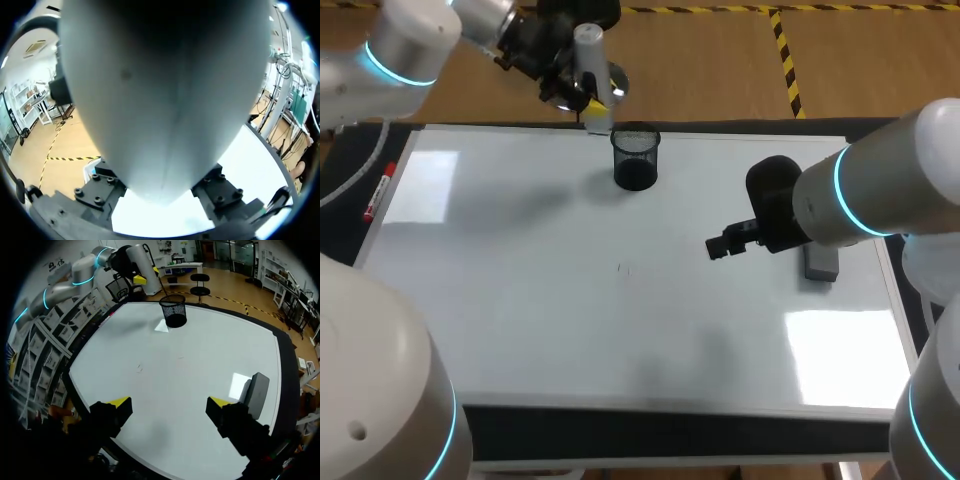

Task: Pick up the inspection probe, press it on each red-marked spot on the whiteboard one by one, put down the probe, pick up the eraser, and wipe off all the red marks.

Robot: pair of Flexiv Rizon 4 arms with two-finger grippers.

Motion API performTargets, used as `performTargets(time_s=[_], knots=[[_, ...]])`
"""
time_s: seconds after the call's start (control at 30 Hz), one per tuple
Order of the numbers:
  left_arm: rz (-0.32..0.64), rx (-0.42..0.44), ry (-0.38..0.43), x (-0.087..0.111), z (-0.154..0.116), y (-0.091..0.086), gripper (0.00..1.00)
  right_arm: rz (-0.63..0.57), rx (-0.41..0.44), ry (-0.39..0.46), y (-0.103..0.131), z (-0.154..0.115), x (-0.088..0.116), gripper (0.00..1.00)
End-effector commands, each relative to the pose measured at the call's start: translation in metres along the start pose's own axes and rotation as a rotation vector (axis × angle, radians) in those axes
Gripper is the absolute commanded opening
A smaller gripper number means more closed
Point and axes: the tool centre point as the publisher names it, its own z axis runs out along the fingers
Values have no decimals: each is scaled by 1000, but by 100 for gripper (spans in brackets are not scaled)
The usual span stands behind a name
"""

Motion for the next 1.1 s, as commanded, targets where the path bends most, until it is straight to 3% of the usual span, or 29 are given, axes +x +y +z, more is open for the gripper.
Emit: performTargets(time_s=[0.03, 0.6, 1.1], knots=[[0, -3, 38, -13, 8, -6, 0, 0, 0, 1, 0, 0, 0, 100], [-13, 1, 20, -29, 33, -19, 0, 0, 0, 1, 0, 0, 0, 100], [-46, 5, 32, -36, 58, -10, 0, 0, 0, 1, 0, 0, 0, 100]])
